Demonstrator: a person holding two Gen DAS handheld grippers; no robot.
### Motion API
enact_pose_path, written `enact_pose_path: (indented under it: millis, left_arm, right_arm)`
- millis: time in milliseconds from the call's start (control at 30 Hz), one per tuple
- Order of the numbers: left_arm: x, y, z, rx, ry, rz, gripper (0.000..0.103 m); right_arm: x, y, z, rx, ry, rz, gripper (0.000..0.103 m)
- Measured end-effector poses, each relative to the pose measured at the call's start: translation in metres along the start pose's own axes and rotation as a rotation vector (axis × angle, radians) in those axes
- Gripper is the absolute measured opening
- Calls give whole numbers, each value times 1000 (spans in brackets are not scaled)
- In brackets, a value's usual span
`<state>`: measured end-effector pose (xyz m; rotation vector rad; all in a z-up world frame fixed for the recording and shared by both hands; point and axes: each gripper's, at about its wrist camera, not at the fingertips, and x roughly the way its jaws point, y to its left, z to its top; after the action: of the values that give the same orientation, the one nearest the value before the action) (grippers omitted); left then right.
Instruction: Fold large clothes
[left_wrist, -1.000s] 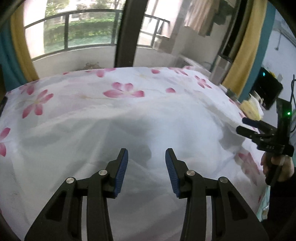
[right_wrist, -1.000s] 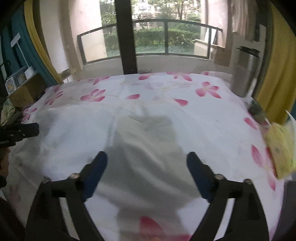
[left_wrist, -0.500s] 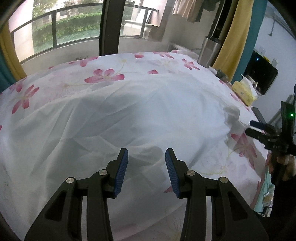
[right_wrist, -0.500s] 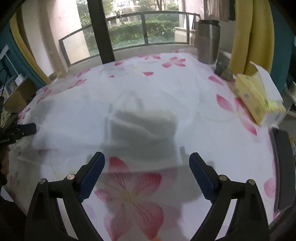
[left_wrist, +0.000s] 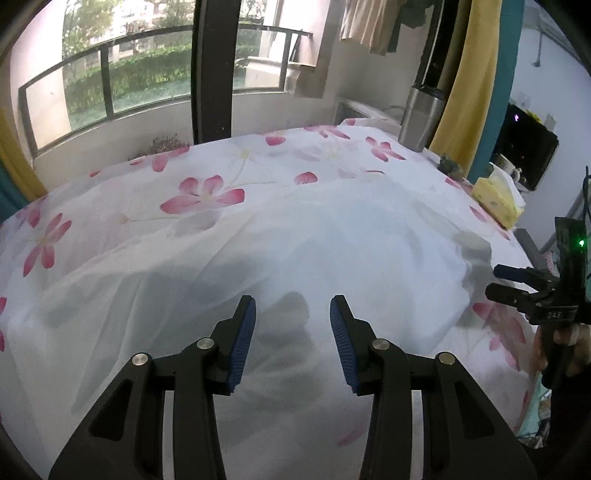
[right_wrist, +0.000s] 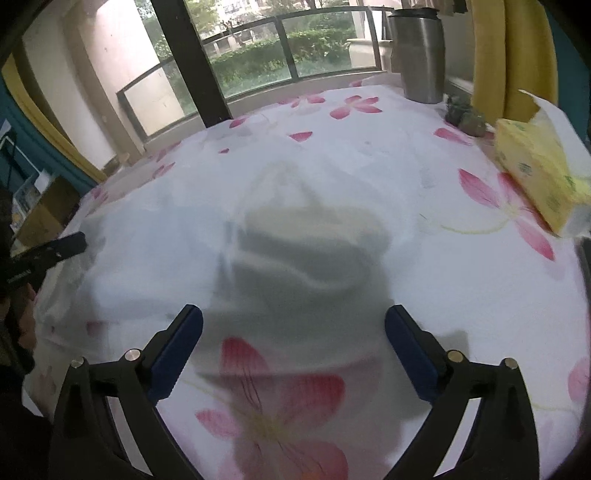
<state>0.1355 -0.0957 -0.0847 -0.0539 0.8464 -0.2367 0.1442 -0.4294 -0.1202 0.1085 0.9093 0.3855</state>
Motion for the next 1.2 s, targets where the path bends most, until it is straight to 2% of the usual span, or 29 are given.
enact_pose_path:
  millis: [233, 300, 367, 533, 567, 600, 633, 667, 767, 867, 1067, 1200]
  left_arm:
    - [40, 3, 1, -19, 77, -2, 44]
    - [41, 1, -3, -13, 60, 12, 45]
    - [41, -2, -6, -11, 48, 24, 45]
    - [42, 0, -6, -39, 41, 21, 46]
    - [42, 0, -6, -40, 40, 21, 46]
    - [42, -1, -6, -37, 39, 24, 46]
    - [43, -2, -6, -33, 37, 28, 46]
    - [43, -2, -6, -31, 35, 32, 46]
    - [43, -3, -6, -29, 31, 33, 45]
    - [43, -3, -7, -23, 29, 29, 45]
    - [42, 0, -4, -34, 35, 18, 45]
    - [41, -1, -2, 0, 46, 13, 46]
  right_arm:
    - [23, 2, 26, 82, -38, 77, 101]
    - [28, 3, 32, 131, -54, 93, 101]
    - [37, 8, 39, 164, -57, 145, 101]
    - [59, 26, 54, 159, -25, 278, 99]
    - [63, 31, 56, 146, -14, 293, 92]
    - [67, 36, 57, 132, 0, 307, 61]
    - [72, 40, 58, 124, 33, 333, 41]
    - [77, 43, 58, 124, 56, 336, 36]
    - [68, 60, 62, 27, 14, 306, 21]
    - [57, 71, 66, -12, -12, 308, 18]
    - [35, 98, 75, -87, -61, 301, 17]
    - [19, 122, 81, -155, -87, 293, 17]
